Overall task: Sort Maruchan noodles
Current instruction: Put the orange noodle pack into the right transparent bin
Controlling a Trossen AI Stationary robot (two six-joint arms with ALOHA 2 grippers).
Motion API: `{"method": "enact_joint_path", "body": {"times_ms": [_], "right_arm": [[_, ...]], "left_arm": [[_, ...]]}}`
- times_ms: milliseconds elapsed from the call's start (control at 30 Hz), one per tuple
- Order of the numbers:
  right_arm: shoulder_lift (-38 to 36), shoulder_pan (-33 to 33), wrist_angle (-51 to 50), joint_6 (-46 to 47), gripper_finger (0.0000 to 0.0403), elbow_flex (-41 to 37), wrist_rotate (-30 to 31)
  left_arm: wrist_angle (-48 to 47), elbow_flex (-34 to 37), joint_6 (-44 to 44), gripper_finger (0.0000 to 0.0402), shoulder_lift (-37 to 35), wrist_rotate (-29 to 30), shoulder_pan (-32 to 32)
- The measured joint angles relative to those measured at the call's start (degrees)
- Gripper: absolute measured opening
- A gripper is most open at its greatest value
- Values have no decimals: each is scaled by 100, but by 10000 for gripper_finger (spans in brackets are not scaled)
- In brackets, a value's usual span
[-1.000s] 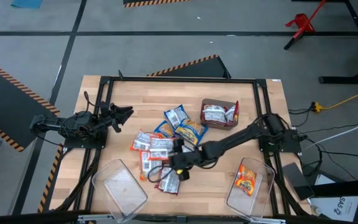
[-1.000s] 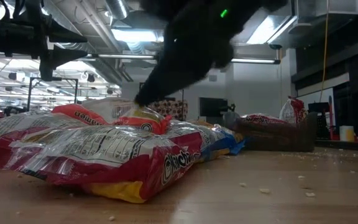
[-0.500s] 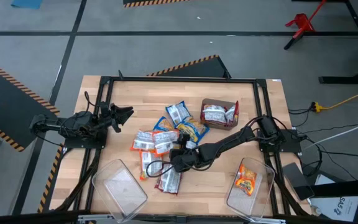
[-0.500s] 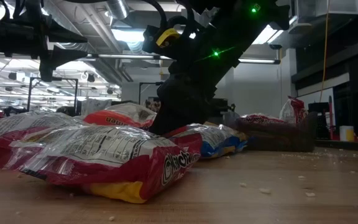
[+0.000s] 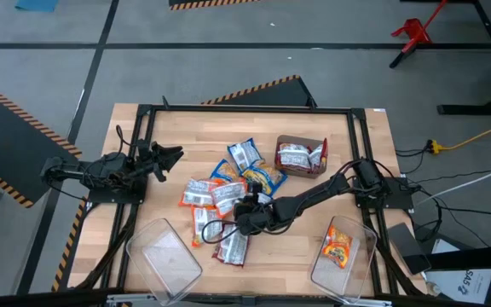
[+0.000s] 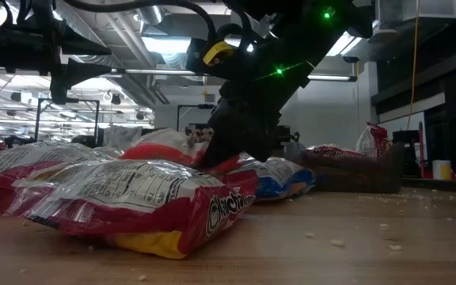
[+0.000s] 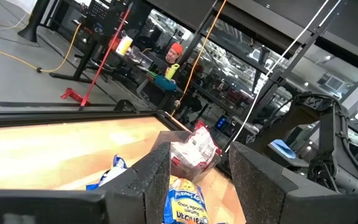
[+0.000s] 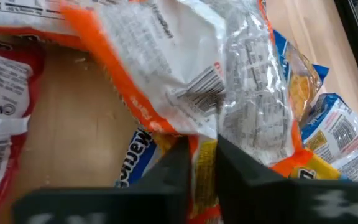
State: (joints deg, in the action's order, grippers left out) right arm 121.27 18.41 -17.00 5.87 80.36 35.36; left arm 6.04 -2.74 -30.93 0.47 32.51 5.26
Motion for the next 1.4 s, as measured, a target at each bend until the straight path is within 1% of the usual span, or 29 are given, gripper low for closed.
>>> {"method": "enact_joint_path", "body": {"times_ms": [67, 233, 367, 433, 567, 700, 800, 900, 1000, 1067, 1300, 1400], "right_arm": [[0, 26, -149, -2, 11, 90, -61], [0, 71, -720, 46, 7, 542, -99], [7, 127, -1439, 52, 5, 1164, -112], [7, 171, -1879, 39, 3, 1535, -158], [7, 373, -3076, 171, 2, 2427, -138], [7, 643, -4153, 608, 1, 3233, -85], [7, 906, -5066, 1353, 1, 3787, 132], [7, 1248, -6092, 2425, 2, 4209, 295], [5, 1725, -6941, 3628, 2, 4429, 480], [2, 2072, -7326, 4493, 2, 4449, 504], [-59, 3181, -7302, 6583, 1, 4377, 278], [-77, 3587, -7298, 7189, 1, 4369, 207]], "left_arm": [[0, -1, 1, 158, 0, 0, 1], [0, -2, 2, 158, 0, 1, 2], [-2, 0, 0, 158, 0, 2, 2], [0, 0, -1, 158, 0, 0, 2], [-2, -1, -2, 158, 0, 0, 2], [0, -1, -1, 158, 0, 2, 2], [0, 0, -3, 158, 0, 0, 1], [0, 0, -3, 158, 0, 0, 0], [0, -1, -1, 158, 0, 0, 1], [-2, 0, -1, 158, 0, 0, 1], [0, 0, -3, 158, 1, 1, 1], [0, 0, -3, 158, 2, 2, -1]]}}
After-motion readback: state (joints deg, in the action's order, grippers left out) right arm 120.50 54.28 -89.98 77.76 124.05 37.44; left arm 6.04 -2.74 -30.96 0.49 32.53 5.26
